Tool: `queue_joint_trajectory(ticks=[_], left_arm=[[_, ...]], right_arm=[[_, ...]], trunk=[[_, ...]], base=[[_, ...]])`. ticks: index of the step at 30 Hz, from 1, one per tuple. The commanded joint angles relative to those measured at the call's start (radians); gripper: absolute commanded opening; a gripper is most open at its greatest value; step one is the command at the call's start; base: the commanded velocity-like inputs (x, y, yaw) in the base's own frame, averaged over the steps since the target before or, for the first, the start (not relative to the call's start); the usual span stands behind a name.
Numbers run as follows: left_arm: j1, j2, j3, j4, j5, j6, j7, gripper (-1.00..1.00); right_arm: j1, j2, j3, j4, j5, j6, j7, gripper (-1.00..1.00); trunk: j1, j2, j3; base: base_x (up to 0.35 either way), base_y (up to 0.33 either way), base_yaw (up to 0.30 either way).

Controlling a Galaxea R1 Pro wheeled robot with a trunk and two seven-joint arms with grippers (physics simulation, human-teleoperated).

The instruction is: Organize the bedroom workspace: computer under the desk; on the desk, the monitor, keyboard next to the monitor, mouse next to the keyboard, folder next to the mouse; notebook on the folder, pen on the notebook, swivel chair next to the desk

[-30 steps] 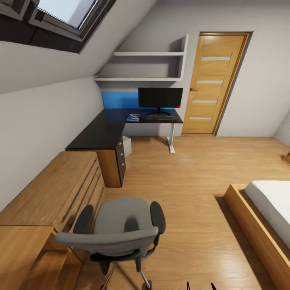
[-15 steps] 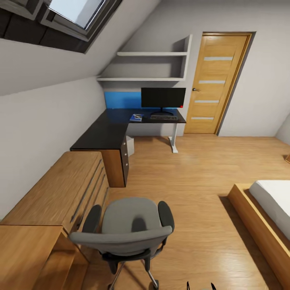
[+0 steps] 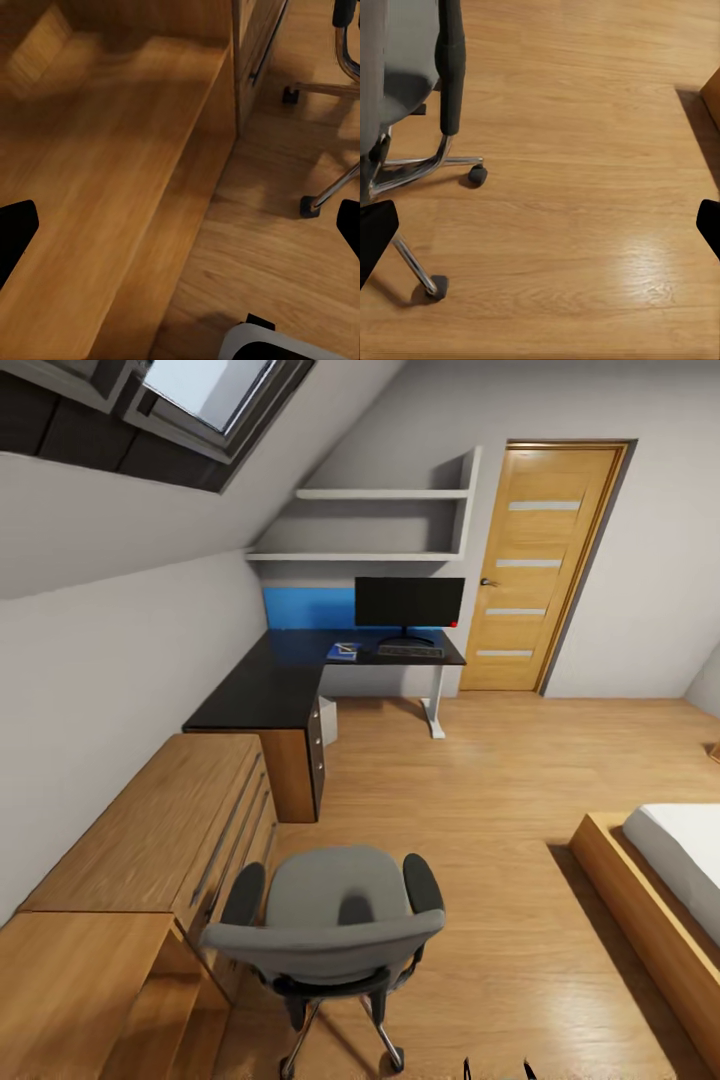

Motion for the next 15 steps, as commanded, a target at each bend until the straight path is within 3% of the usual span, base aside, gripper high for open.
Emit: queue_joint_trajectory(ticks=[1, 8, 15], left_arm=[[-0.001, 0.000, -0.003, 0.000, 0.006, -0.003, -0.001, 1.00], [-0.001, 0.000, -0.003, 0.000, 0.006, -0.003, -0.001, 1.00], [-0.001, 0.000, -0.003, 0.000, 0.006, -0.003, -0.001, 1.00]], right_arm=[[-0.001, 0.000, 0.009, 0.001, -0.004, -0.002, -0.006, 1.00], [-0.001, 0.001, 0.009, 0.001, -0.004, -0.002, -0.006, 1.00], [-0.001, 0.001, 0.009, 0.001, -0.004, -0.002, -0.006, 1.00]], trunk=[[0.000, -0.002, -0.002], [0.000, -0.002, -0.002], [0.000, -0.002, -0.002]], base=[[-0.114, 0.118, 0.000], [-0.058, 0.057, 0.000], [-0.169, 0.147, 0.000]])
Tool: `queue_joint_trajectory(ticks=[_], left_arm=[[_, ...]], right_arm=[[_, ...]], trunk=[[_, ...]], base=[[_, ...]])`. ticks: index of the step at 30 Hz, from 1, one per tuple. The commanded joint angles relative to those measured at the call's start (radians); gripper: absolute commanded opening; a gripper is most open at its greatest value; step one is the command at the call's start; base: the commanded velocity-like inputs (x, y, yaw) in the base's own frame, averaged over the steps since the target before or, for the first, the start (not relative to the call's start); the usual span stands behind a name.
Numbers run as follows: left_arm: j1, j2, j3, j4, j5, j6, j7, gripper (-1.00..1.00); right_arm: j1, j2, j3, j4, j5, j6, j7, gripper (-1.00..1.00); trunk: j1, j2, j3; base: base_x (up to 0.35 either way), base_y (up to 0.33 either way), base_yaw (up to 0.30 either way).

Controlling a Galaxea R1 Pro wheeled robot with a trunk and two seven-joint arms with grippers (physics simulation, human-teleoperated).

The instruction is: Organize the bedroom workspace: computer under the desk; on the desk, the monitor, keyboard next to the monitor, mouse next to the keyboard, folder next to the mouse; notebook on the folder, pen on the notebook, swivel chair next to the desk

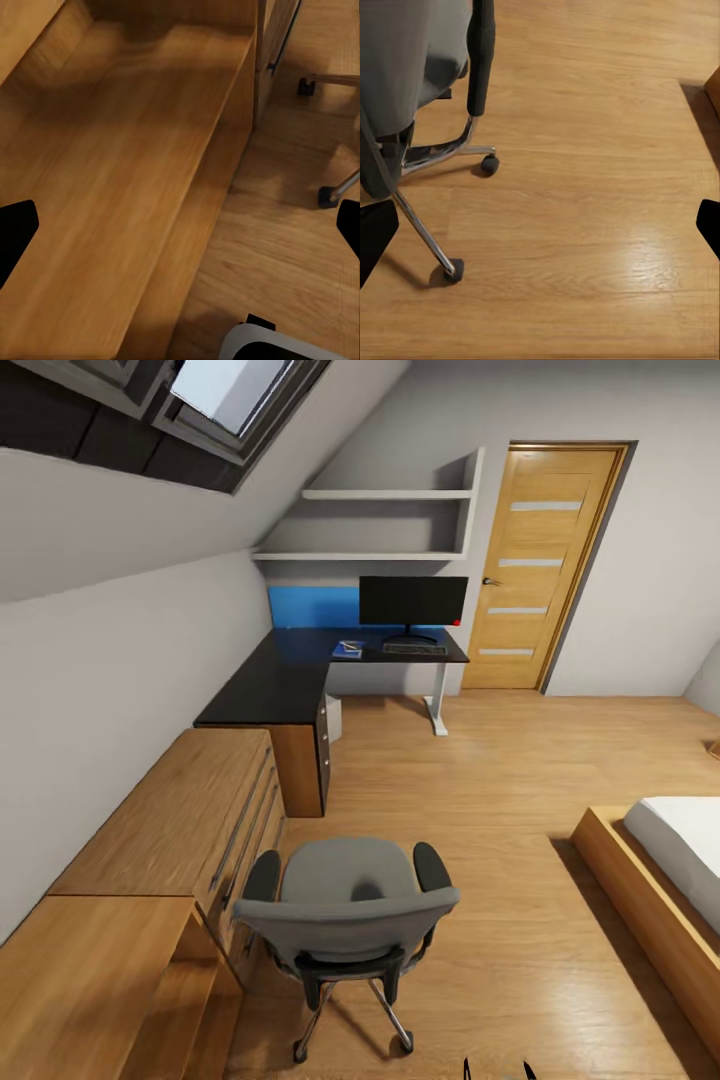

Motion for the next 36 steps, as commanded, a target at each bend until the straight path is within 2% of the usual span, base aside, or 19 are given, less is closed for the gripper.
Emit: queue_joint_trajectory(ticks=[1, 36], left_arm=[[-0.001, 0.000, -0.003, 0.000, 0.006, -0.003, 0.000, 1.00], [-0.001, 0.000, -0.003, 0.000, 0.006, -0.003, 0.000, 1.00]], right_arm=[[-0.001, 0.000, 0.009, 0.001, -0.004, -0.002, -0.006, 1.00], [-0.001, 0.000, 0.009, 0.001, -0.004, -0.002, -0.006, 1.00]], trunk=[[0.000, -0.002, -0.002], [0.000, -0.002, -0.002]], base=[[-0.068, 0.058, 0.000], [-0.006, 0.027, 0.000]])
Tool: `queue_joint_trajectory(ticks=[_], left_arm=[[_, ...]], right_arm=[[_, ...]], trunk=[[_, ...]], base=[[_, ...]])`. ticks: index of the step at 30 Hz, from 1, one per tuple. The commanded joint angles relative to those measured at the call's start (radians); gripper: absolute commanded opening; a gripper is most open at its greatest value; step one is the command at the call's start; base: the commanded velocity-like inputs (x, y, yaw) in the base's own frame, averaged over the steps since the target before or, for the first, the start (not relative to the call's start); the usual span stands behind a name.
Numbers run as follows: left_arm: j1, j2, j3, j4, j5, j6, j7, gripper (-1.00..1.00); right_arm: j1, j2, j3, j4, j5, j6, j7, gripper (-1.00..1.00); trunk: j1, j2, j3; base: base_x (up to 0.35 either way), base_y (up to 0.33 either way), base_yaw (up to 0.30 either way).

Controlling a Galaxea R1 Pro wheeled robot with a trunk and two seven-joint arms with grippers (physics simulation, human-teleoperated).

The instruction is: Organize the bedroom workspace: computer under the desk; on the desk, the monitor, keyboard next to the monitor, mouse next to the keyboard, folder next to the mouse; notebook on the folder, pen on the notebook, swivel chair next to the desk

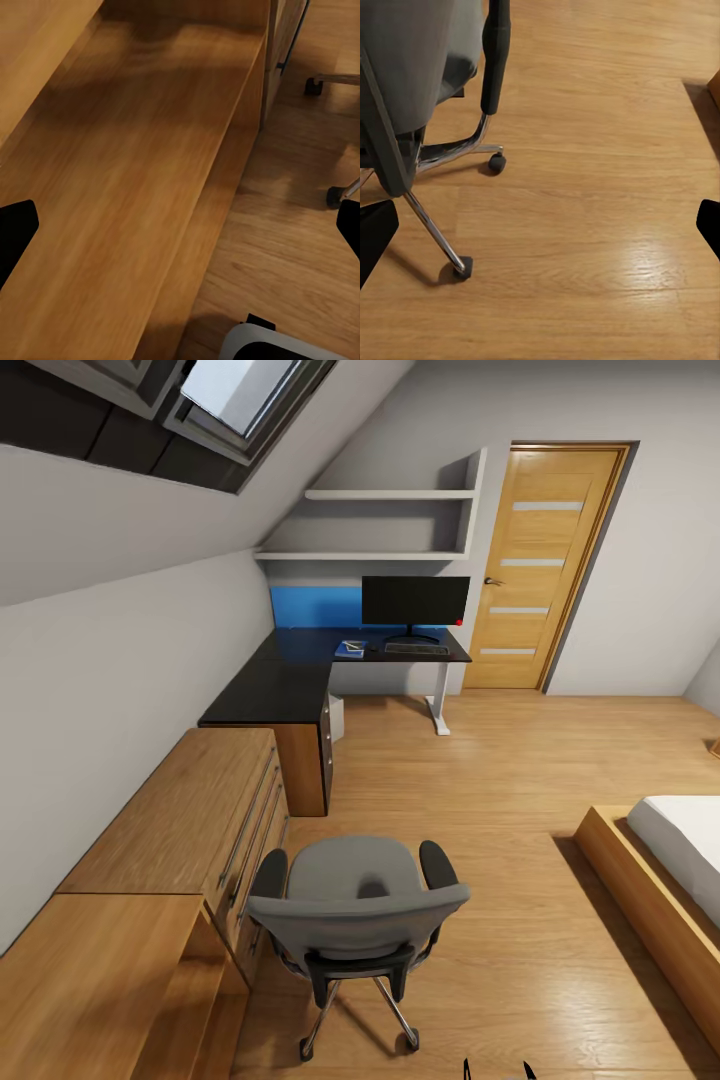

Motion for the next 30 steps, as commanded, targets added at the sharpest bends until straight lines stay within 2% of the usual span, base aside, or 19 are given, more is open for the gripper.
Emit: queue_joint_trajectory(ticks=[1, 28, 30], left_arm=[[-0.001, 0.000, -0.003, 0.000, 0.006, -0.003, 0.000, 1.00], [-0.001, -0.008, -0.004, -0.001, 0.004, -0.004, 0.001, 1.00], [-0.001, -0.008, -0.004, -0.001, 0.004, -0.004, 0.001, 1.00]], right_arm=[[-0.001, 0.000, 0.009, 0.000, -0.004, -0.001, -0.006, 1.00], [-0.001, -0.002, 0.007, 0.002, -0.004, -0.002, -0.006, 1.00], [-0.001, -0.002, 0.007, 0.002, -0.004, -0.002, -0.006, 1.00]], trunk=[[0.001, -0.002, -0.002], [0.001, -0.002, -0.002], [0.008, -0.016, -0.008]], base=[[0.000, 0.002, 0.000], [0.000, 0.000, 0.000], [0.000, 0.000, 0.000]])
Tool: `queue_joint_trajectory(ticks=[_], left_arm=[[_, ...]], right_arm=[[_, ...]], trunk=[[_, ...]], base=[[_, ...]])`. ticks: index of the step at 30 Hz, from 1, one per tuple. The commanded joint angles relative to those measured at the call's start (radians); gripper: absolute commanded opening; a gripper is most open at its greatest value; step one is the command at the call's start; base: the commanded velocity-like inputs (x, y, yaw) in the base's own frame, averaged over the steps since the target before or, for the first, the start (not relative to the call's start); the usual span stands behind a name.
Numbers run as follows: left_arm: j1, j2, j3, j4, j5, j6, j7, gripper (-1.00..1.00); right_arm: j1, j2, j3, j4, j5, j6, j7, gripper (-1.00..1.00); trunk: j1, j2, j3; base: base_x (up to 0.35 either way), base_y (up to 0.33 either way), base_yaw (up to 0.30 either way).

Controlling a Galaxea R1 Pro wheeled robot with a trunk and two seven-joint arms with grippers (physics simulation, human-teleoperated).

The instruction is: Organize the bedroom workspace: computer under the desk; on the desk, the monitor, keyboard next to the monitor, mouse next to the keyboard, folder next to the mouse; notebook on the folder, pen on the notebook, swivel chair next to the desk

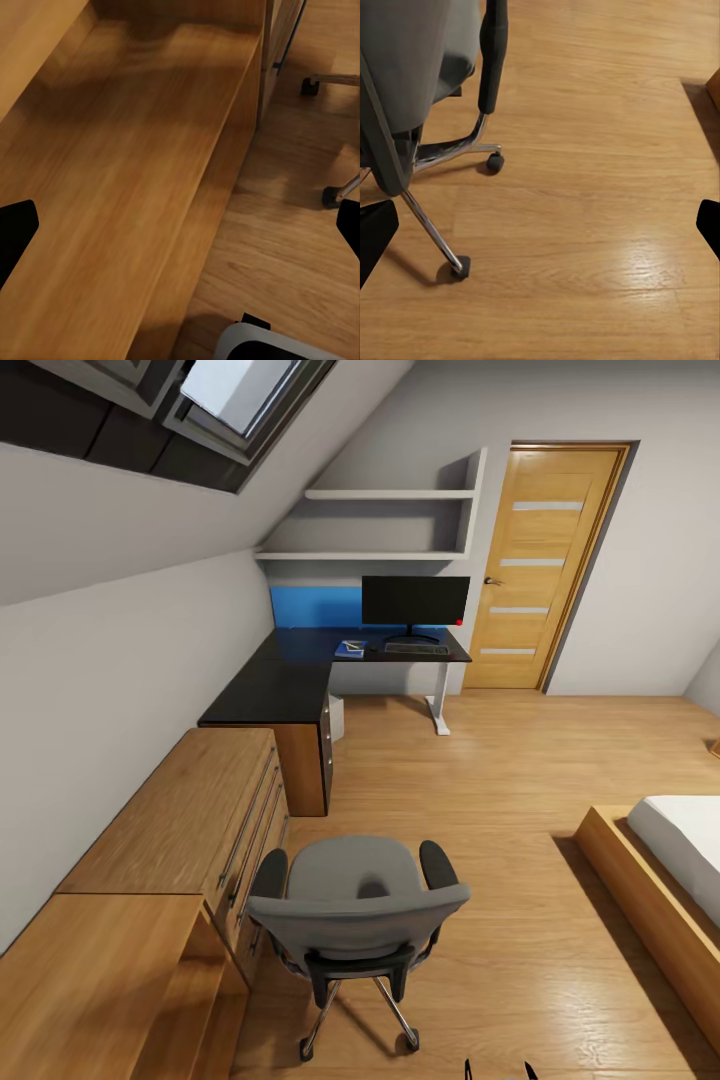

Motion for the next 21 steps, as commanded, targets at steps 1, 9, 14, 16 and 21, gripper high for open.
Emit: queue_joint_trajectory(ticks=[1, 9, 14, 16, 21], left_arm=[[-0.001, 0.000, -0.003, 0.000, 0.006, -0.003, 0.000, 1.00], [-0.001, 0.000, -0.003, 0.000, 0.006, -0.002, -0.001, 1.00], [-0.001, -0.002, -0.002, -0.008, 0.007, 0.130, 0.001, 1.00], [-0.001, -0.001, -0.002, -0.009, 0.007, 0.135, 0.001, 1.00], [-0.001, -0.001, -0.002, -0.009, 0.007, 0.145, 0.001, 1.00]], right_arm=[[0.000, 0.000, 0.009, 0.000, -0.004, -0.001, -0.006, 1.00], [0.000, 0.000, 0.010, 0.000, -0.002, -0.001, -0.006, 1.00], [-0.001, 0.000, 0.009, 0.001, -0.003, 0.000, -0.006, 1.00], [-0.001, 0.000, 0.009, 0.001, -0.003, 0.000, -0.006, 1.00], [0.000, 0.001, 0.010, 0.001, -0.003, 0.000, -0.006, 1.00]], trunk=[[0.004, -0.009, -0.005], [0.035, -0.065, -0.030], [0.054, -0.100, -0.046], [0.062, -0.114, -0.052], [0.081, -0.149, -0.068]], base=[[0.000, 0.000, 0.000], [0.000, 0.000, 0.000], [0.000, 0.000, 0.000], [0.000, 0.000, 0.000], [0.000, 0.000, 0.000]])
